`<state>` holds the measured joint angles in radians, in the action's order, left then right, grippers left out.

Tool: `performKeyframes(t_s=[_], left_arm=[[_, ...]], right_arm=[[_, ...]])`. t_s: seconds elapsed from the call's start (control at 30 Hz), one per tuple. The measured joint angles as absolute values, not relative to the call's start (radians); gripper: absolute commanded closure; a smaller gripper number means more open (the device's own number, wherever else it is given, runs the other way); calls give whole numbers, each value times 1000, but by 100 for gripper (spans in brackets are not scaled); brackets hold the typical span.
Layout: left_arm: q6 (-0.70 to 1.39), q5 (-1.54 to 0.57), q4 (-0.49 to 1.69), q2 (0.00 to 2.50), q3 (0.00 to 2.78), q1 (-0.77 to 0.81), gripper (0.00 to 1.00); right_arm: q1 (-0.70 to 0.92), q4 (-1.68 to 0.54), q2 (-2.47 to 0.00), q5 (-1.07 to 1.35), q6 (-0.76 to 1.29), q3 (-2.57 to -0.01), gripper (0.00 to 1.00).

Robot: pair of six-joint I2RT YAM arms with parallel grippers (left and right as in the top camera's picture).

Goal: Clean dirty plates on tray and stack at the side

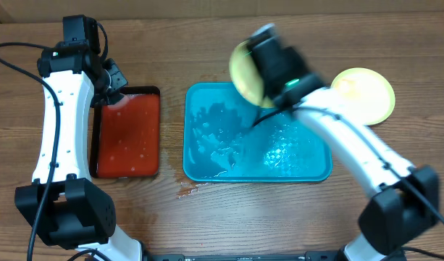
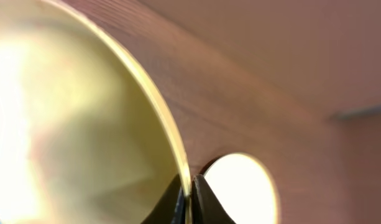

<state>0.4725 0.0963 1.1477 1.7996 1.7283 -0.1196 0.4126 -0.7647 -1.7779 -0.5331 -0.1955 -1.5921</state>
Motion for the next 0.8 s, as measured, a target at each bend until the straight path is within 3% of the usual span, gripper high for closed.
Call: performKeyframes(t_s=[0.07, 0.23, 0.37, 0.47, 0.57, 0.63, 0.8], left_arm=[[472, 97, 1148, 1800, 1728, -120, 96], [472, 97, 1145, 1800, 1728, -120, 96], [472, 96, 1144, 1800, 1728, -120, 96], [472, 96, 1144, 1800, 1728, -120, 96], [472, 96, 1144, 1800, 1728, -120, 96], [472, 96, 1144, 1800, 1728, -120, 96], [472, 96, 1144, 1800, 1728, -120, 96]], right_arm=[[250, -794, -1767, -339, -159, -1597, 96], [-140, -876, -1797, 57, -107, -1599, 96], [-329, -884, -1860, 200, -75, -1597, 96], [-419, -884, -1904, 281, -59, -1592, 94], [-471, -878, -1934, 356, -45, -1589, 84], [-484, -863, -1945, 395, -39, -1587, 72], [-455, -808, -1950, 442, -39, -1587, 63]])
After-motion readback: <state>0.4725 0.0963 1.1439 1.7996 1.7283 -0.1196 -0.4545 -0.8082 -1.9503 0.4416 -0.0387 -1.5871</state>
